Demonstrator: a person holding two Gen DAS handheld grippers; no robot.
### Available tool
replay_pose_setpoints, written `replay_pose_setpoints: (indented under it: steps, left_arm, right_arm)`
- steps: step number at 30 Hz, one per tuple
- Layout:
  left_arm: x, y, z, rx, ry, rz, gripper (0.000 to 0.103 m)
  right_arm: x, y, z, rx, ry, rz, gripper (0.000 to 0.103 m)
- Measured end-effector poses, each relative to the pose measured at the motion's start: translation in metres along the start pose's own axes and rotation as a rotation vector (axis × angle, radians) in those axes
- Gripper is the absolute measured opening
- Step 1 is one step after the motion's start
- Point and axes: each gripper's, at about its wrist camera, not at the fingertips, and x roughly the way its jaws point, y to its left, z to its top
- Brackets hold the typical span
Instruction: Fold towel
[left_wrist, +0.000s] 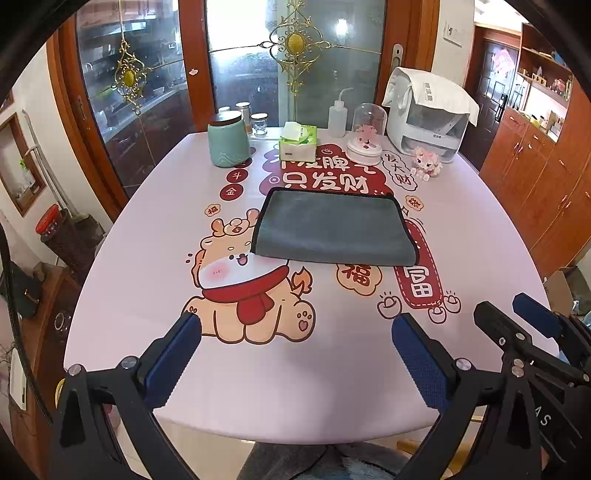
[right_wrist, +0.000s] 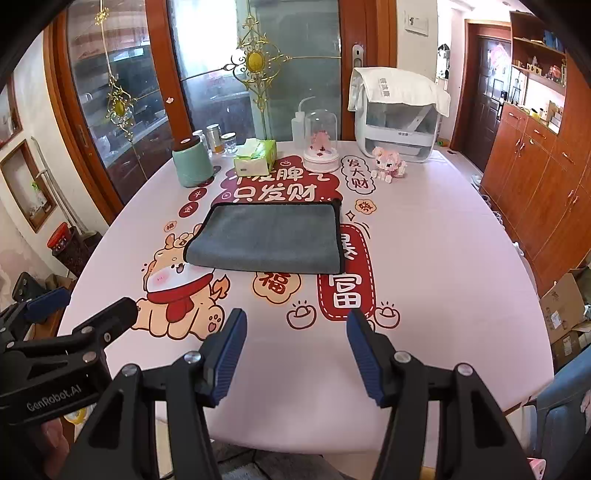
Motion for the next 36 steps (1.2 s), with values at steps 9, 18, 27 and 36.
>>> replay_pose_setpoints:
  steps: [9, 18, 27, 36]
  left_arm:
    - [-0.001, 0.001, -0.001, 0.000, 0.001, 0.011, 0.102]
    - [-0.001, 0.003, 0.000, 0.011, -0.001, 0.024, 0.102]
    - [0.001, -0.001, 0.000, 0.020, -0.002, 0.028, 0.103]
    - [0.005, -0.004, 0.000, 0.030, 0.011, 0.045, 0.102]
  right_arm:
    - [0.003, -0.004, 0.003, 0.007, 0.008, -0.007, 0.057]
    - [0.007, -0.006, 0.002, 0.012, 0.023, -0.009, 0.057]
    - [0.010, -0.006, 0.002, 0.009, 0.032, -0.010, 0.057]
    - [0.015, -0.006, 0.001, 0.007, 0.047, -0.006, 0.057]
